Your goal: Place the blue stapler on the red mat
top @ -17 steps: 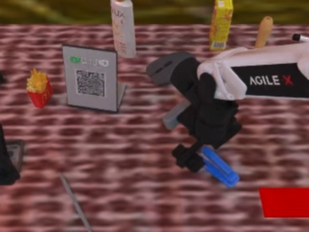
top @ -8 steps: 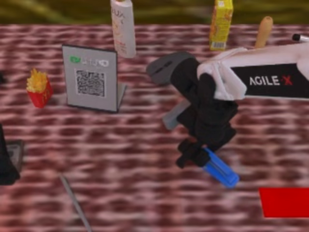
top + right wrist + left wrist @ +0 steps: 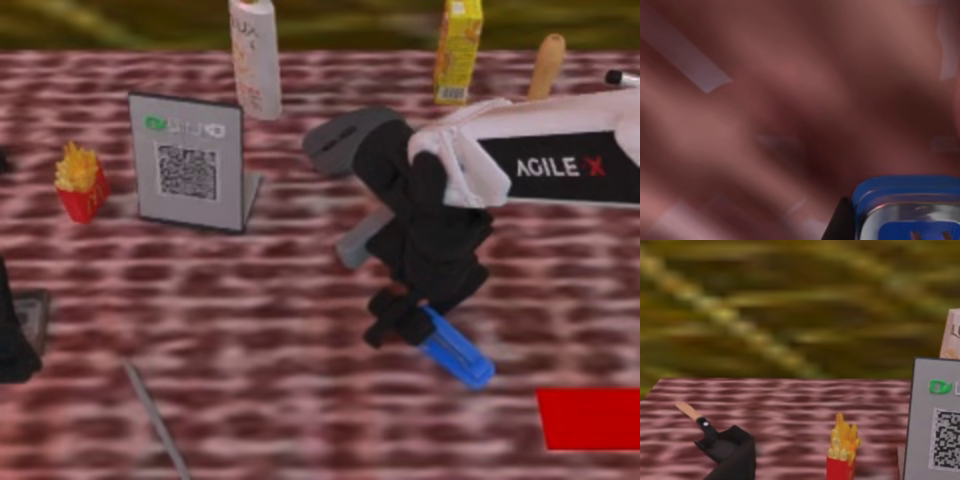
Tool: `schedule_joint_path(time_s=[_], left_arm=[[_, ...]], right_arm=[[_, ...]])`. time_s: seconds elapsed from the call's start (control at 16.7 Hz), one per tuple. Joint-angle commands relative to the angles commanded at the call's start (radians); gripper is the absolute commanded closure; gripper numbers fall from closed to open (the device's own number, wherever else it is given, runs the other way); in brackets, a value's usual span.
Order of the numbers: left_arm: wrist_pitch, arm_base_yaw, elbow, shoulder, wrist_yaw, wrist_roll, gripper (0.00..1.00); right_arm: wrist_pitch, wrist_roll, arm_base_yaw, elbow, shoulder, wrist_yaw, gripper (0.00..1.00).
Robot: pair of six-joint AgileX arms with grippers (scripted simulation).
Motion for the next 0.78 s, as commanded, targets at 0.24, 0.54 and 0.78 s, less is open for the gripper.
schedule_joint_path(time_s=[0.24,0.54,0.78], left_arm=[[0.0,0.0,0.0,0.0,0.0,0.0,0.0],[0.0,0.0,0.0,0.0,0.0,0.0,0.0],[0.0,0.0,0.0,0.0,0.0,0.0,0.0]], right_arm=[[-0.077,-0.001,0.003,0.06,-0.024,0.0,1.0],[-0.308,-0.003,0.008,0.193,-0.101,-0.001,1.0],[-0.344,-0.004,0.008,0.219,-0.124,-0.001,1.0]])
